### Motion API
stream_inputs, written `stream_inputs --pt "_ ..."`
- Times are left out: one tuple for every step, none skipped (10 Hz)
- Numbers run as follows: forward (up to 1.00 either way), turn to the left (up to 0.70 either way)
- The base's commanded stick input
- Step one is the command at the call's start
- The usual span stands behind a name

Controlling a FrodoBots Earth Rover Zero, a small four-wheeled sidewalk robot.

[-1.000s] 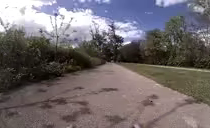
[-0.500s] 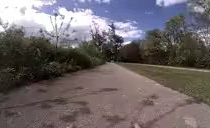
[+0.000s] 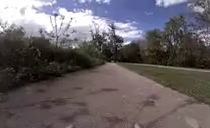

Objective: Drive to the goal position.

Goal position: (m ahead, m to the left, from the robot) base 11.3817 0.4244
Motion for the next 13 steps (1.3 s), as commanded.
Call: stream_inputs --pt "1.0 0.0" --pt "1.0 0.0" --pt "1.0 0.0" --pt "1.0 0.0" --pt "1.0 0.0" --pt "1.0 0.0" --pt "1.0 0.0" --pt "1.0 0.0" --pt "1.0 -0.12" --pt "1.0 -0.34" --pt "1.0 -0.4" --pt "1.0 -0.23" --pt "1.0 0.0"
